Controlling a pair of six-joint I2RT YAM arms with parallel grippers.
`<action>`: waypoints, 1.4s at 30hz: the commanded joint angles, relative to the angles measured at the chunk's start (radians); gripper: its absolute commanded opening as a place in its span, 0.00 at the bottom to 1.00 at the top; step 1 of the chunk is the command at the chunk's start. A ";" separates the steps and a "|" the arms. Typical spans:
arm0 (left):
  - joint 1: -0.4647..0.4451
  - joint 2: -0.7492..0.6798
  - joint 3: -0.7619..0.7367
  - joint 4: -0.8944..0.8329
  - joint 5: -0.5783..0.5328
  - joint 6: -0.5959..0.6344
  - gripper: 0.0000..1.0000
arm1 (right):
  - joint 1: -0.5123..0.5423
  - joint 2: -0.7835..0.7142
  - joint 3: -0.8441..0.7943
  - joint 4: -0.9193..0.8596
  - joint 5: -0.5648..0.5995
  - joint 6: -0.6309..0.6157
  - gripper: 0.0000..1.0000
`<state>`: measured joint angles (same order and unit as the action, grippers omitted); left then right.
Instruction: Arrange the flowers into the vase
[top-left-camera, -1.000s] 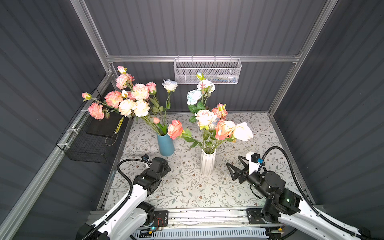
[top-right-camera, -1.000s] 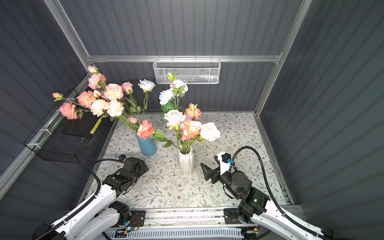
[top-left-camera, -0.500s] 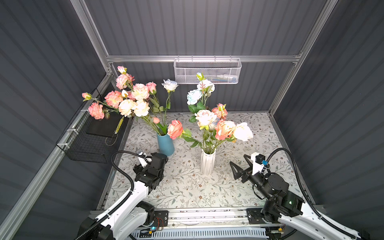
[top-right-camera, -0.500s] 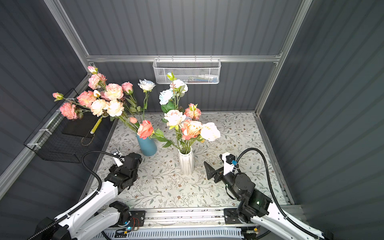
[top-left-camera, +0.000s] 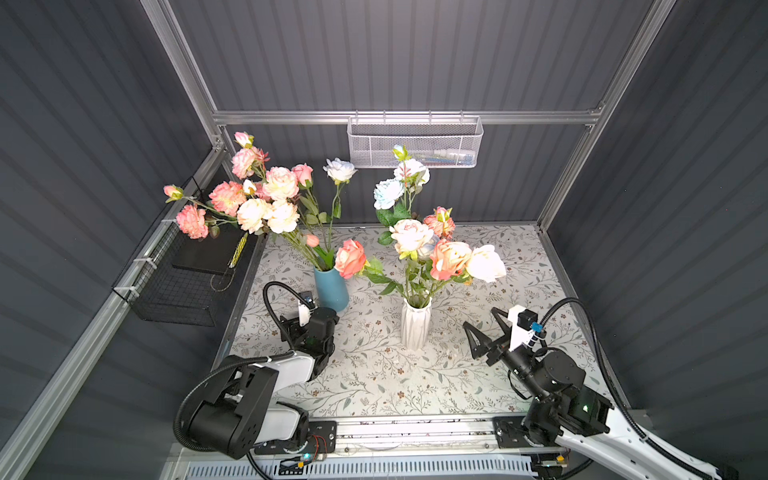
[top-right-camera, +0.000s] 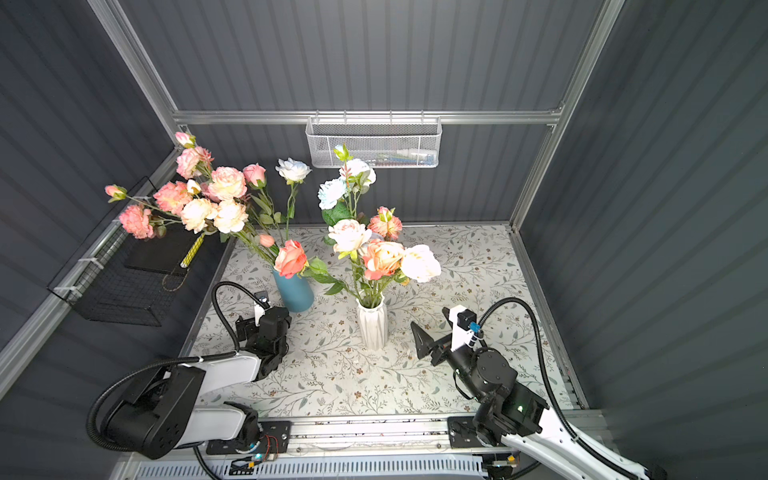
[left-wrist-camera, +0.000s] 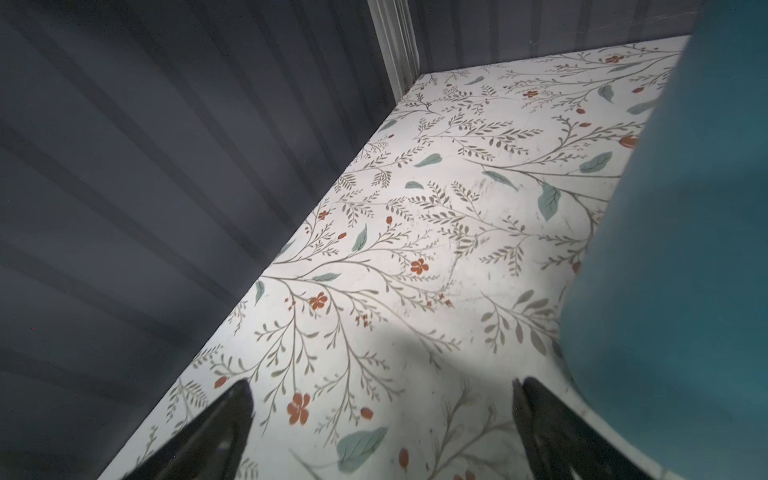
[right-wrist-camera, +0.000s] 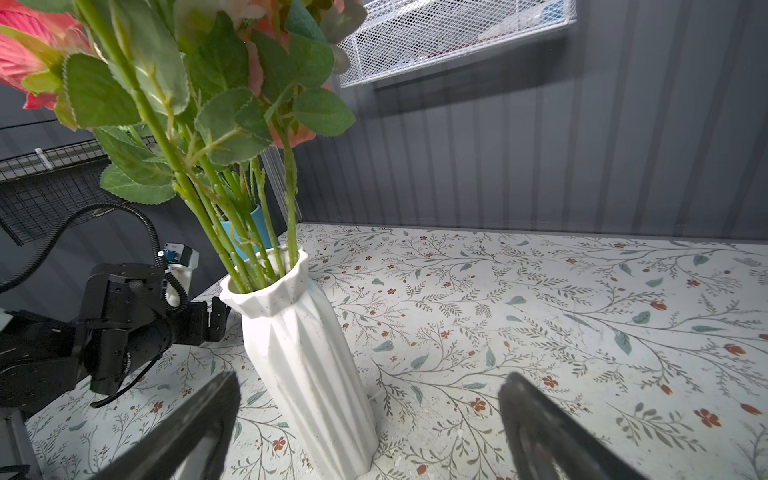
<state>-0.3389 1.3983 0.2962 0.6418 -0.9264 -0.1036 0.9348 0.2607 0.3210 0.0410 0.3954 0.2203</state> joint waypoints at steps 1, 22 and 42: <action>0.058 0.065 0.036 0.247 0.088 0.099 1.00 | -0.003 -0.006 -0.008 -0.010 0.032 -0.001 0.99; 0.281 0.243 0.090 0.344 0.576 0.025 1.00 | -0.008 0.046 0.004 0.007 0.039 -0.015 0.99; 0.278 0.309 0.095 0.407 0.577 0.041 1.00 | -0.048 0.159 0.025 0.072 0.307 0.060 0.99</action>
<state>-0.0563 1.6970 0.3679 1.0332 -0.3470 -0.0814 0.9146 0.3954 0.3218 0.0608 0.5655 0.2497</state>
